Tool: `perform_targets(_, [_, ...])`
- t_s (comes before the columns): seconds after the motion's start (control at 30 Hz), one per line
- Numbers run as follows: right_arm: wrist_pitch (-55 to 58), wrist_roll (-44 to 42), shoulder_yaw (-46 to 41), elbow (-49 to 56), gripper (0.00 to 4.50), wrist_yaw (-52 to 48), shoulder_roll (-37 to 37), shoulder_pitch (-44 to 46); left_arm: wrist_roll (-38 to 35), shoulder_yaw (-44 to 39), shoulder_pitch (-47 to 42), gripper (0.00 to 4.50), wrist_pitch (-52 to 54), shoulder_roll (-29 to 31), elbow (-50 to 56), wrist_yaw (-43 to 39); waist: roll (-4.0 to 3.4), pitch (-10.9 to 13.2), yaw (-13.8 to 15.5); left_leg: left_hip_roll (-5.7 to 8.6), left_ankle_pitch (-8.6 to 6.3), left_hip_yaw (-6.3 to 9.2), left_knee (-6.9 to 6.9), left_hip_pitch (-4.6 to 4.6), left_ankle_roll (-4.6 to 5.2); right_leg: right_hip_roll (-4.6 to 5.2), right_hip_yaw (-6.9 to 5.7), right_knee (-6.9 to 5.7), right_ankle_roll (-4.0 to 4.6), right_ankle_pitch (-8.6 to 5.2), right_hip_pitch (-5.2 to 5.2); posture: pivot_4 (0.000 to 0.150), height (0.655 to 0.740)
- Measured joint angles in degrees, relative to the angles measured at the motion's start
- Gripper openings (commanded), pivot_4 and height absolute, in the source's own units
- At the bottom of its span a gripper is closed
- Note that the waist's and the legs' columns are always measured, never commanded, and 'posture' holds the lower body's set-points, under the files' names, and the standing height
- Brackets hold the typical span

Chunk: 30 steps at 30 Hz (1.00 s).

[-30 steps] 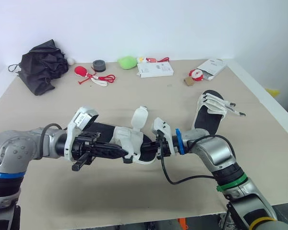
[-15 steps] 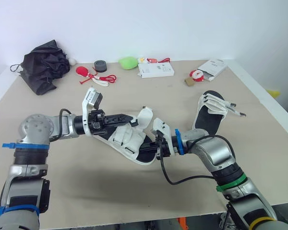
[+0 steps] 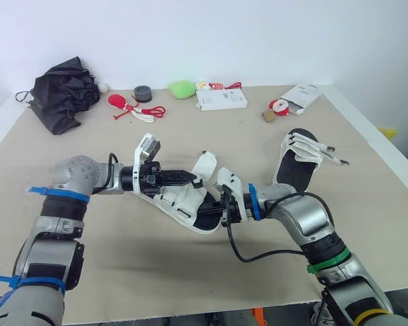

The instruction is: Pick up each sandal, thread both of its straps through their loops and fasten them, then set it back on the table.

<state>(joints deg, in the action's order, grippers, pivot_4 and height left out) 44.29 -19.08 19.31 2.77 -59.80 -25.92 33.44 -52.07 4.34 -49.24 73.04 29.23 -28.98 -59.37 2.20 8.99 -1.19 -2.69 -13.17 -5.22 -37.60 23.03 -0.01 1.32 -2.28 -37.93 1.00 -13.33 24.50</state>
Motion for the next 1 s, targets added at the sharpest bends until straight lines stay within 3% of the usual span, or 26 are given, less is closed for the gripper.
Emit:
perform_targets(0.03, [0.11,-0.01,-0.01,0.08,0.0,0.05,-0.01,-0.03,1.9,0.78,-0.28,0.06,-1.69,-0.61,-1.56,-0.94,0.0,0.0,0.01,0.01,0.0,0.0,0.0,0.0,0.0,0.0,0.0,0.0,0.0,0.0,0.0,0.15,0.74])
perform_targets(0.13, [0.25,-0.07,-0.03,0.29,0.0,0.26,-0.03,-0.11,6.09,2.28,-0.87,0.91,-5.56,-1.9,-4.84,-3.48,0.0,0.0,0.01,0.01,0.0,0.0,0.0,0.0,0.01,0.01,0.0,0.0,0.0,0.0,0.0,0.15,0.74])
perform_targets(0.23, [0.61,-0.32,-0.42,0.55,0.0,0.39,-0.14,-0.47,9.72,2.5,-1.27,2.34,-8.33,-3.64,-8.09,-4.79,-0.01,-0.02,0.02,0.02,-0.01,0.01,0.0,0.01,0.02,0.02,-0.01,0.0,-0.01,-0.01,-0.01,0.15,0.74])
perform_targets(0.57, [1.06,-0.45,-1.08,1.14,0.0,0.91,-0.35,-1.1,11.74,-4.18,-3.39,2.34,-8.51,-7.1,-13.58,-4.45,0.0,-0.06,0.1,0.04,0.02,0.04,-0.1,0.03,0.09,0.08,-0.08,-0.01,-0.09,0.01,-0.06,0.15,0.74])
perform_targets(0.83, [0.98,-0.5,-0.85,1.3,0.0,1.03,0.07,-1.06,11.57,-15.69,-10.31,2.34,-10.89,-11.19,-22.88,5.44,0.07,-0.01,0.07,0.03,0.02,0.08,-0.13,0.12,0.09,0.08,-0.13,-0.02,-0.11,0.0,-0.01,0.15,0.74])
perform_targets(1.0, [0.97,-0.82,-0.69,1.39,0.0,1.09,0.31,-1.08,13.42,-14.56,-11.79,2.34,-10.54,-9.23,-21.59,3.72,0.06,-0.01,-0.29,0.02,-0.02,0.06,-0.05,0.13,0.04,0.04,-0.09,-0.03,-0.15,-0.08,0.07,0.15,0.74])
